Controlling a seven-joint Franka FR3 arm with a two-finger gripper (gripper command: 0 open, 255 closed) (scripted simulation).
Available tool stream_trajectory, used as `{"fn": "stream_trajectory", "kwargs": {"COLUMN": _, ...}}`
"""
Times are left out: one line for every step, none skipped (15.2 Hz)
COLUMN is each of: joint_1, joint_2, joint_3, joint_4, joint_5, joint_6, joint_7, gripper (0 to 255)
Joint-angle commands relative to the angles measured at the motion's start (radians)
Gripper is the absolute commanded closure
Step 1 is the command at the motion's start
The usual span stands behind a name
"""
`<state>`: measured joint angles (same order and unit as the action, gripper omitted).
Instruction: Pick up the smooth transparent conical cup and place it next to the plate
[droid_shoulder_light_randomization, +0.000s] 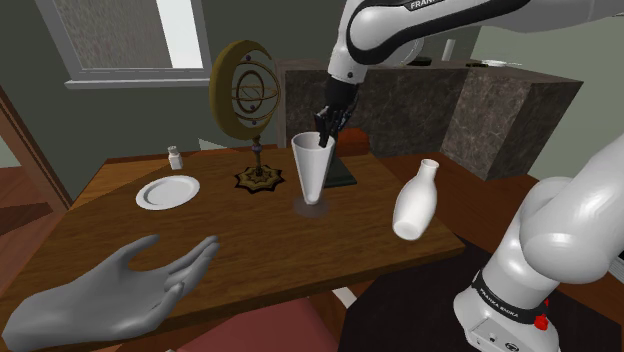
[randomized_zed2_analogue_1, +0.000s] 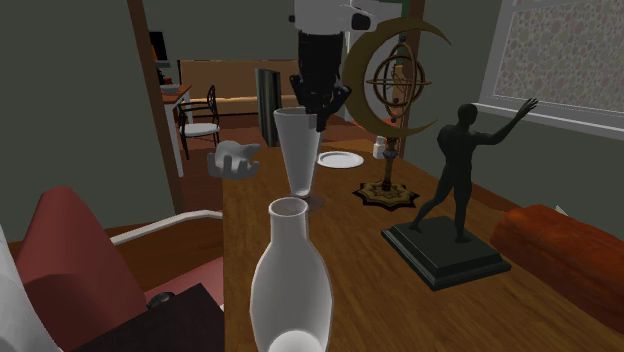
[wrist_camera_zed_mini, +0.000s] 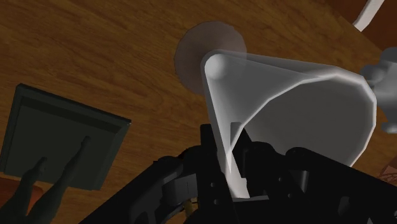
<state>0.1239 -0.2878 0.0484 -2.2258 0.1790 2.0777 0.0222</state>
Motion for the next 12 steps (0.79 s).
{"fn": "stream_trajectory", "kwargs": {"joint_1": 0.000, "joint_2": -0.004, "joint_3": 0.000, "joint_4": 0.023, "joint_5": -0.002, "joint_6": -0.026, "joint_7": 0.005, "gripper": 255}}
{"fn": "stream_trajectory", "kwargs": {"joint_1": -0.001, "joint_2": -0.006, "joint_3": 0.000, "joint_4": 0.034, "joint_5": -0.003, "joint_6": -0.040, "joint_7": 0.007, "gripper": 255}}
{"fn": "stream_trajectory", "kwargs": {"joint_1": -0.001, "joint_2": -0.008, "joint_3": -0.001, "joint_4": 0.046, "joint_5": -0.004, "joint_6": -0.053, "joint_7": 0.009, "gripper": 255}}
{"fn": "stream_trajectory", "kwargs": {"joint_1": -0.001, "joint_2": -0.010, "joint_3": -0.001, "joint_4": 0.058, "joint_5": -0.005, "joint_6": -0.067, "joint_7": 0.011, "gripper": 255}}
{"fn": "stream_trajectory", "kwargs": {"joint_1": -0.001, "joint_2": -0.011, "joint_3": -0.001, "joint_4": 0.070, "joint_5": -0.006, "joint_6": -0.080, "joint_7": 0.013, "gripper": 255}}
{"fn": "stream_trajectory", "kwargs": {"joint_1": -0.002, "joint_2": -0.012, "joint_3": -0.002, "joint_4": 0.082, "joint_5": -0.007, "joint_6": -0.093, "joint_7": 0.015, "gripper": 255}}
{"fn": "stream_trajectory", "kwargs": {"joint_1": -0.002, "joint_2": -0.013, "joint_3": -0.002, "joint_4": 0.095, "joint_5": -0.008, "joint_6": -0.107, "joint_7": 0.017, "gripper": 255}}
{"fn": "stream_trajectory", "kwargs": {"joint_1": -0.002, "joint_2": -0.014, "joint_3": -0.002, "joint_4": 0.108, "joint_5": -0.009, "joint_6": -0.120, "joint_7": 0.018, "gripper": 255}}
{"fn": "stream_trajectory", "kwargs": {"joint_1": -0.002, "joint_2": -0.014, "joint_3": -0.003, "joint_4": 0.121, "joint_5": -0.010, "joint_6": -0.133, "joint_7": 0.020, "gripper": 255}}
{"fn": "stream_trajectory", "kwargs": {"joint_1": -0.003, "joint_2": -0.015, "joint_3": -0.003, "joint_4": 0.134, "joint_5": -0.011, "joint_6": -0.147, "joint_7": 0.022, "gripper": 255}}
{"fn": "stream_trajectory", "kwargs": {"joint_1": -0.003, "joint_2": -0.015, "joint_3": -0.003, "joint_4": 0.147, "joint_5": -0.012, "joint_6": -0.160, "joint_7": 0.024, "gripper": 255}}
{"fn": "stream_trajectory", "kwargs": {"joint_1": -0.003, "joint_2": -0.014, "joint_3": -0.004, "joint_4": 0.161, "joint_5": -0.013, "joint_6": -0.173, "joint_7": 0.026, "gripper": 255}}
